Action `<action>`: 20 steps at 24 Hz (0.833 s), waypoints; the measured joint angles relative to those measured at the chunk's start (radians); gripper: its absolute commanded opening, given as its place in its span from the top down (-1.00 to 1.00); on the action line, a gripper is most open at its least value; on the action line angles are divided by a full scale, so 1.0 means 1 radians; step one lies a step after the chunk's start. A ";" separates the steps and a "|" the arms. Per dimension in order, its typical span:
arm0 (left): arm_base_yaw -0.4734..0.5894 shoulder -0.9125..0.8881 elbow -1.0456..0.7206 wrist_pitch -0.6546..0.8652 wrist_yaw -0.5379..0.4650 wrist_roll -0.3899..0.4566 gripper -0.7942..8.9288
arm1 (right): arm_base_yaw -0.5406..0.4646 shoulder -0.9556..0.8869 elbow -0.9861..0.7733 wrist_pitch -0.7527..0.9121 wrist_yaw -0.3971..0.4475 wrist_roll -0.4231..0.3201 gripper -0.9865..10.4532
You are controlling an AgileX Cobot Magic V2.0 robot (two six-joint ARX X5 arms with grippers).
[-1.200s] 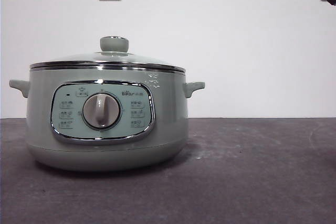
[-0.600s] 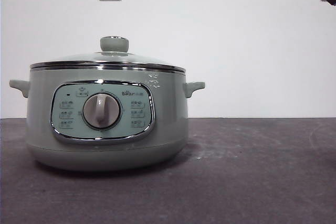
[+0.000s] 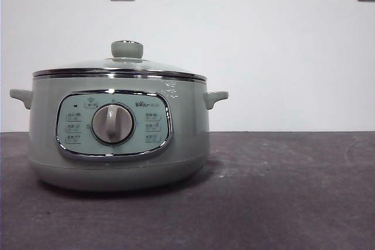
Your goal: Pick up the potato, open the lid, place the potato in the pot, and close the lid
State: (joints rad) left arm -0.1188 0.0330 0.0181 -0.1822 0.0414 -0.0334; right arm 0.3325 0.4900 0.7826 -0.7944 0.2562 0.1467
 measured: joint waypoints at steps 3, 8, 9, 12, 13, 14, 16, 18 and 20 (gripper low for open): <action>0.000 0.000 0.000 0.000 0.000 0.000 0.84 | -0.074 -0.099 -0.088 0.002 0.042 0.000 0.83; 0.000 0.000 0.000 0.000 0.000 0.000 0.84 | -0.087 -0.239 -0.173 0.097 0.097 0.018 0.83; 0.000 0.000 0.000 0.000 0.000 0.000 0.84 | -0.090 -0.242 -0.173 0.129 0.098 0.023 0.83; 0.000 0.000 0.000 0.000 0.000 0.000 0.84 | -0.090 -0.242 -0.212 0.325 0.084 0.026 0.83; 0.000 0.000 0.000 0.000 0.000 0.000 0.84 | -0.090 -0.246 -0.246 0.391 0.084 0.026 0.83; 0.000 0.000 0.000 0.000 0.000 0.000 0.84 | -0.092 -0.253 -0.279 0.438 0.084 0.026 0.83; 0.000 0.000 0.000 0.000 0.000 0.000 0.84 | -0.108 -0.277 -0.349 0.501 0.049 0.026 0.83; 0.000 0.000 0.000 0.000 0.000 0.000 0.84 | -0.153 -0.315 -0.428 0.535 -0.044 0.026 0.83; 0.000 0.000 0.000 0.000 0.000 0.000 0.84 | -0.211 -0.354 -0.497 0.554 -0.146 0.026 0.83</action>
State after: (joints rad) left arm -0.1188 0.0326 0.0181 -0.1818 0.0414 -0.0334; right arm 0.1211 0.1360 0.2859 -0.2405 0.1104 0.1726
